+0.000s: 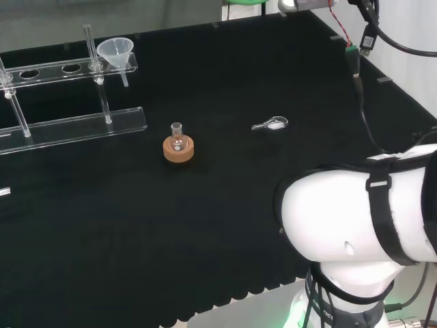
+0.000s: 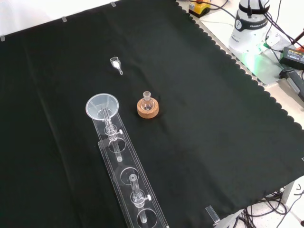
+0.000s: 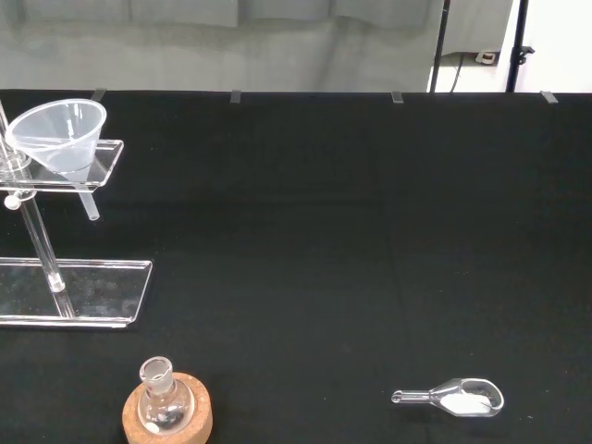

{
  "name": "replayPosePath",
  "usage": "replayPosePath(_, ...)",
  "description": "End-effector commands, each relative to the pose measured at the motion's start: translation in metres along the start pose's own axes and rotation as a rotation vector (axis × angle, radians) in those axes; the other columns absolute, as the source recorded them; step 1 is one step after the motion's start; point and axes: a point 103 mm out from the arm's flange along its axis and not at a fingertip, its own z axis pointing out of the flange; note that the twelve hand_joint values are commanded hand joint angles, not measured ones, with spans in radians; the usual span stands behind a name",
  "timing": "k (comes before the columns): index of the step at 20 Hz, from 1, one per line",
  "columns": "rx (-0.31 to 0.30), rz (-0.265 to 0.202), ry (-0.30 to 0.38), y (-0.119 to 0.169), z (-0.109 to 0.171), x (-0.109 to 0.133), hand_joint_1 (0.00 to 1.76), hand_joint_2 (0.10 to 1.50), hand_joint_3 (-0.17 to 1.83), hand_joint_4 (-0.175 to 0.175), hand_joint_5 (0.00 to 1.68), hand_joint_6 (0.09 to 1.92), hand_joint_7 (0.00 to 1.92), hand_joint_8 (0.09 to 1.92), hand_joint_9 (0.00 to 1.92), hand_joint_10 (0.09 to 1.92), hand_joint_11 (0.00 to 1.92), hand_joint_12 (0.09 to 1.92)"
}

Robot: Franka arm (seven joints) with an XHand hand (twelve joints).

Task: Pick up the funnel from the transparent funnel stand.

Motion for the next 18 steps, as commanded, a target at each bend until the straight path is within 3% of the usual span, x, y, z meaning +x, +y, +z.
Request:
replayPosePath(1,-0.009,0.006,0.001,0.003,0.001,0.0,0.09,0.81,0.06,0.029,0.05,0.09,0.0,0.09,0.0,0.09,0.0,0.87)
replayPosePath(7,-0.005,0.042,0.063,0.019,0.008,-0.002,0.04,0.83,0.06,0.061,0.04,0.09,0.0,0.09,0.0,0.09,0.0,0.64)
replayPosePath(10,0.005,0.001,0.032,0.036,0.019,0.025,0.03,0.82,0.05,0.064,0.03,0.09,0.0,0.09,0.0,0.09,0.0,0.59)
replayPosePath(18,-0.097,-0.095,0.0,0.083,0.066,0.084,0.01,0.81,0.04,0.076,0.0,0.09,0.0,0.09,0.0,0.09,0.0,0.48)
